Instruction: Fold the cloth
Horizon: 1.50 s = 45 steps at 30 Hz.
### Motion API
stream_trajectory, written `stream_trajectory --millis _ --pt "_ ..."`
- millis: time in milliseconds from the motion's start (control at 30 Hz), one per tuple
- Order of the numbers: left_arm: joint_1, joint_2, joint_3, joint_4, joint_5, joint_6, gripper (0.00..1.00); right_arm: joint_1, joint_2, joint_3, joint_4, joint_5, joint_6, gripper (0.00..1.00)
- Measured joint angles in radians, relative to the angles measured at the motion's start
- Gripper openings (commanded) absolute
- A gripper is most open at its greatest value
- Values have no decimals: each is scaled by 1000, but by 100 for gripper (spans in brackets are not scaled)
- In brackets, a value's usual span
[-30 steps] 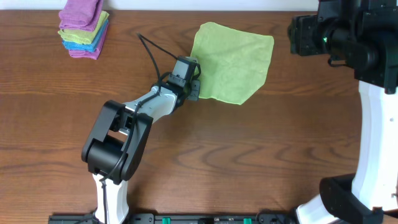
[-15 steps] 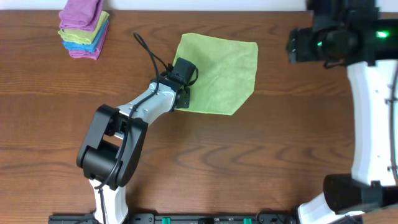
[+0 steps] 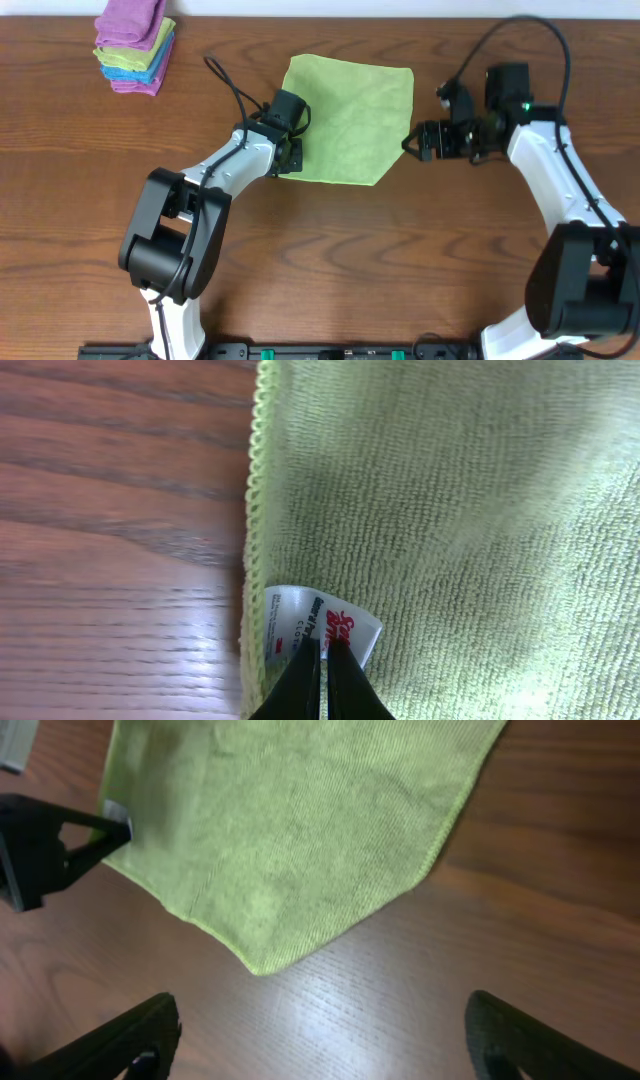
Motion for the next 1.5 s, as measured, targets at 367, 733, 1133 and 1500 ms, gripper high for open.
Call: stream_trajectory --millis 367,733,1133,1500 --pt "-1 -1 0 0 80 0 6 2 140 -97 245 -117 114 96" --pt "-1 -1 0 -2 98 0 6 2 244 -100 508 -158 299 95" --pt "-1 -1 0 0 98 0 6 153 281 -64 384 -287 342 92" --pt "-1 -1 0 0 98 0 6 171 305 -63 403 -375 357 88"
